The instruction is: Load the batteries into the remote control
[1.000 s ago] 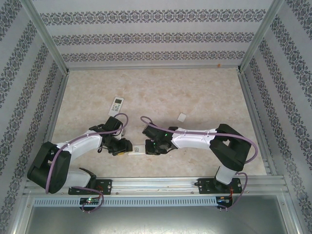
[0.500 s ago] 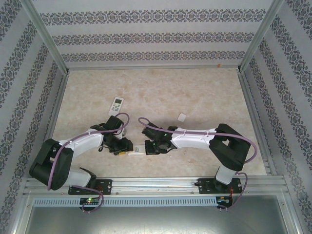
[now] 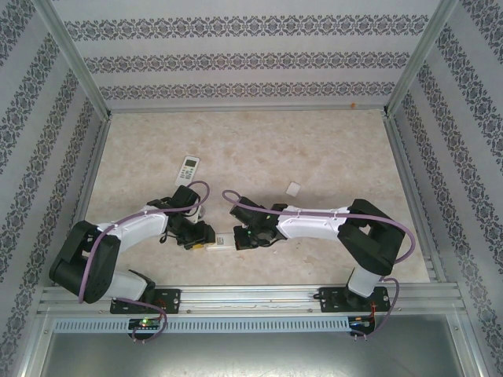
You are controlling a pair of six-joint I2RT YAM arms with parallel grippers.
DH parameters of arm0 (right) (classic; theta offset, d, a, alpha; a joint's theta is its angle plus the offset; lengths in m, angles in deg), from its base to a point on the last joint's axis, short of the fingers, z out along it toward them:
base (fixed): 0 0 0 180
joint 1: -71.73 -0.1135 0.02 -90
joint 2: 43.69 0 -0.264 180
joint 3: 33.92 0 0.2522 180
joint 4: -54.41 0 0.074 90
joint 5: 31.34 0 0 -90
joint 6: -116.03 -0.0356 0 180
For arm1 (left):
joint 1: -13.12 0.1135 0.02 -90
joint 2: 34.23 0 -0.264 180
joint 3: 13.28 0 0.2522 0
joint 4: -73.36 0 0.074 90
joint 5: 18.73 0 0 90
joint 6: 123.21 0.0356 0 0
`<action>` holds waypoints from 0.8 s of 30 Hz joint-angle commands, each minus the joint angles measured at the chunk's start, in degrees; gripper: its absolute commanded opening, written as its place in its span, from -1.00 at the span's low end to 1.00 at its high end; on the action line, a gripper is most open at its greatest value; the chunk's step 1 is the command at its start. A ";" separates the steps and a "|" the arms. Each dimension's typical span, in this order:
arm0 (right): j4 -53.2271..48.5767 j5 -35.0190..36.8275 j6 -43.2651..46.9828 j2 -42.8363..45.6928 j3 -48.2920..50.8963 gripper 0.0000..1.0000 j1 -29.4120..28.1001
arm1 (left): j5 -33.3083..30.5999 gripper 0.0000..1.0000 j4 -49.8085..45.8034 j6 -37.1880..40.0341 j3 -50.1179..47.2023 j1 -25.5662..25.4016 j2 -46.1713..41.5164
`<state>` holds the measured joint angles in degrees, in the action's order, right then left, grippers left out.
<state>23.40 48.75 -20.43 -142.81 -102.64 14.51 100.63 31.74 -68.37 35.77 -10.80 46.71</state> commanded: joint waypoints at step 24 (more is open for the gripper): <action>8.56 3.07 7.14 3.79 2.23 -0.56 1.52 | -4.85 -0.15 9.47 -0.48 -0.18 -1.24 6.06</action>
<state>28.93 48.64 -15.49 -141.01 -99.06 15.37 101.68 31.58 -68.39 36.75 -10.78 48.29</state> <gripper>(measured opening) 0.216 0.424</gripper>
